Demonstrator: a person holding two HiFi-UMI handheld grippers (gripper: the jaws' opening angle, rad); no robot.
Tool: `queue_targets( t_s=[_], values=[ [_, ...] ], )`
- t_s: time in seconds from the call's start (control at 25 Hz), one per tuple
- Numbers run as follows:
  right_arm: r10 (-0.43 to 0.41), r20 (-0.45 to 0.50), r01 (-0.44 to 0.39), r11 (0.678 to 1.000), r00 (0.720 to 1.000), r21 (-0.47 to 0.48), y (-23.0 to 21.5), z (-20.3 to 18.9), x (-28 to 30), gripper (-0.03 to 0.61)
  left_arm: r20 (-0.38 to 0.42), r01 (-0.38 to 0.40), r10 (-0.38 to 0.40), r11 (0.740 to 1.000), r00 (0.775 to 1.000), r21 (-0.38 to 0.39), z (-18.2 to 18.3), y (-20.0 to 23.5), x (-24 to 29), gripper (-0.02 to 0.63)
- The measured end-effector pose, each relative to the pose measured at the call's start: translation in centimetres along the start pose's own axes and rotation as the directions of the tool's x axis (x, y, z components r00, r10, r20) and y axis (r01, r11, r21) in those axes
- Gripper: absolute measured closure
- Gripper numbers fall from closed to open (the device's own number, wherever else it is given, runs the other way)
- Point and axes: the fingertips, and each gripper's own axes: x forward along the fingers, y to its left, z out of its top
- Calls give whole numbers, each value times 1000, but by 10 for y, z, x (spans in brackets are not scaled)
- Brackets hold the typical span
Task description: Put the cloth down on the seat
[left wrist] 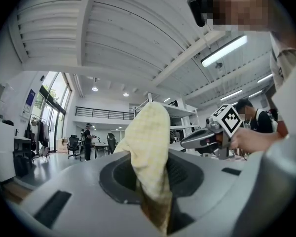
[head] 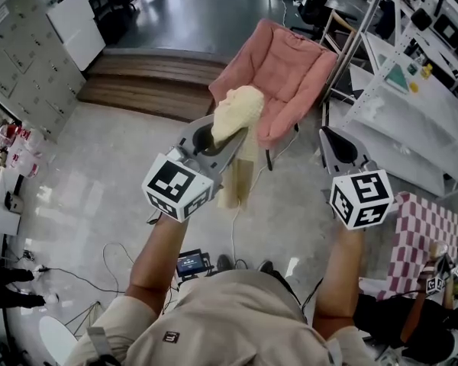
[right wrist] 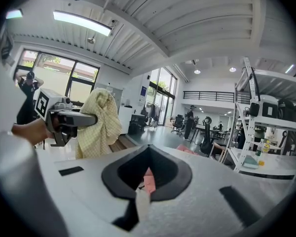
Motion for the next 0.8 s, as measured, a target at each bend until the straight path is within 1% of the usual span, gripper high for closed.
queue_targets(
  t_s=[0.12, 0.28, 0.56, 0.8],
  values=[
    [-8, 22, 8, 1000, 1000, 18, 7, 6, 7, 586, 4, 9, -9, 1000, 1000, 2, -1, 9, -6, 515],
    [3, 30, -4, 1000, 1000, 31, 10, 9, 18, 586, 5, 12, -12, 1000, 1000, -2, -4, 17, -8, 515],
    [15, 21, -15, 1000, 1000, 25, 1, 7, 47, 586, -13, -2, 2, 1000, 1000, -9, -17, 35, 0, 515],
    [47, 45, -48, 998, 998, 34, -19, 5, 78, 584, -39, -33, 33, 999, 999, 3, -26, 51, 23, 515]
  ],
)
